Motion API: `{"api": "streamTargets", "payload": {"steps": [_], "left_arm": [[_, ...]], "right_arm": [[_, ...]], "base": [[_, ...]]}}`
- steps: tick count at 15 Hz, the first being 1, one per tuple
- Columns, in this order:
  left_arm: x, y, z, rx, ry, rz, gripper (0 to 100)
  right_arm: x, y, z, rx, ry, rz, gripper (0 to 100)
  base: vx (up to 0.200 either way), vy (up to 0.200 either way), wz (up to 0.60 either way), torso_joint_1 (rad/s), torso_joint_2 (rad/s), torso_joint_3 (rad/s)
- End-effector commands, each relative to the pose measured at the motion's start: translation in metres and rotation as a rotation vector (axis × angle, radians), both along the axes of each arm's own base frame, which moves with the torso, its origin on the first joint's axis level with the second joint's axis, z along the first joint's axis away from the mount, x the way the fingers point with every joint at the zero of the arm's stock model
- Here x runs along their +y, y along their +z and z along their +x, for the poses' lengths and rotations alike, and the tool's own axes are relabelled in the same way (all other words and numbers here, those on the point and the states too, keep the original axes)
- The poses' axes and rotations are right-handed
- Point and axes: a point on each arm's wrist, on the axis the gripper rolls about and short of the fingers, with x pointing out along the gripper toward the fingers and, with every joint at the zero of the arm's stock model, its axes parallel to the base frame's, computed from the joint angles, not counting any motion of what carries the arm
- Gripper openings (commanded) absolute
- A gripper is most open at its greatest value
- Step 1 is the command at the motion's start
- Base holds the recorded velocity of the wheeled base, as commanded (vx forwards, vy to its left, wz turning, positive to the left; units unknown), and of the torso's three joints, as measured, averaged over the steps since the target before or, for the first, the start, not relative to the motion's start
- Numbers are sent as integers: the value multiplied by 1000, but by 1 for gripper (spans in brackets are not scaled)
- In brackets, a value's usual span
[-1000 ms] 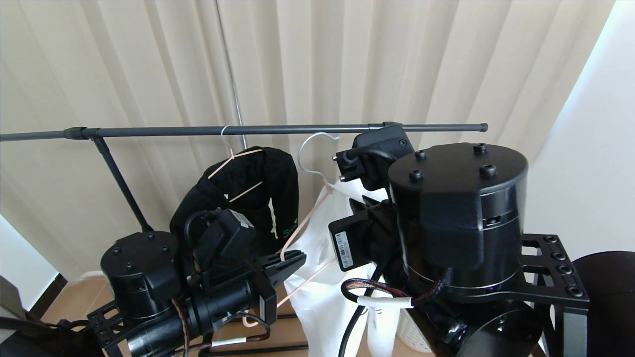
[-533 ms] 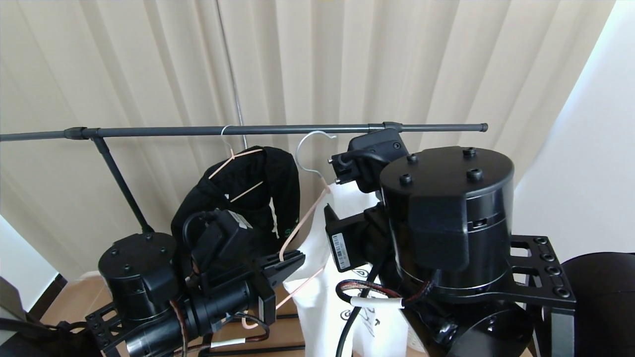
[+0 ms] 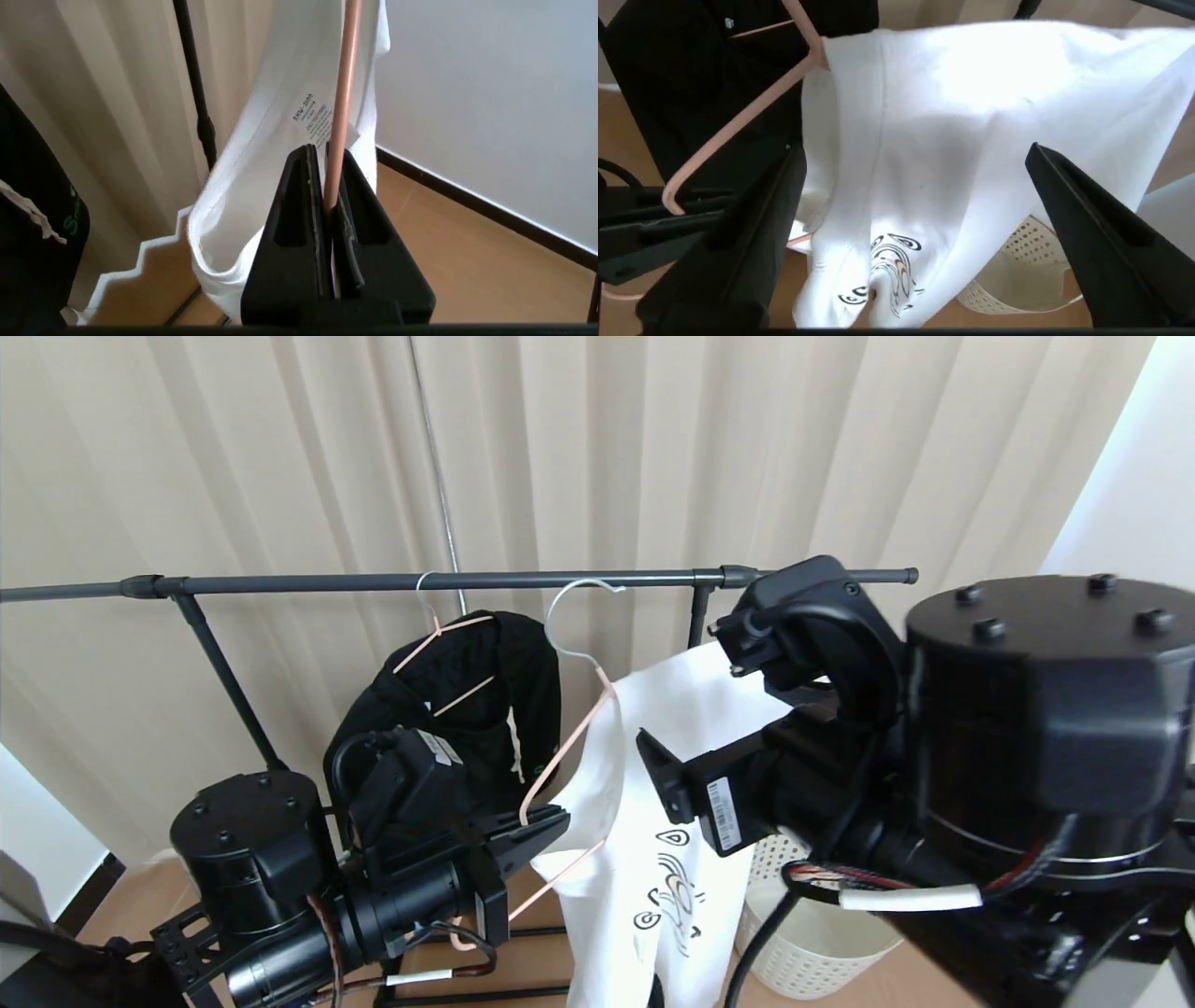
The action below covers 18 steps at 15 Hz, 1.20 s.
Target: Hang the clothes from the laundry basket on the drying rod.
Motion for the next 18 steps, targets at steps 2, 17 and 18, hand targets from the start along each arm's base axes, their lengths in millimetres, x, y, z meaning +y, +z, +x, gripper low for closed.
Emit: {"api": "streamTargets", "payload": {"steps": [2,17,18], "left_arm": [[6,-4,6,12,6,7,0],[25,-32,3,-28,-285,126,0],[26,-32,2,-35,-307,127,0]], "right_arm": [[-43,27,-8,-66,80,-6,100],[-140,46,62,355,862,-422,100],[-145,44,70,397,912,-427,100]], "base": [[0,0,0,0,0,0],[0,0,0,0,0,0],[0,0,0,0,0,0]]}}
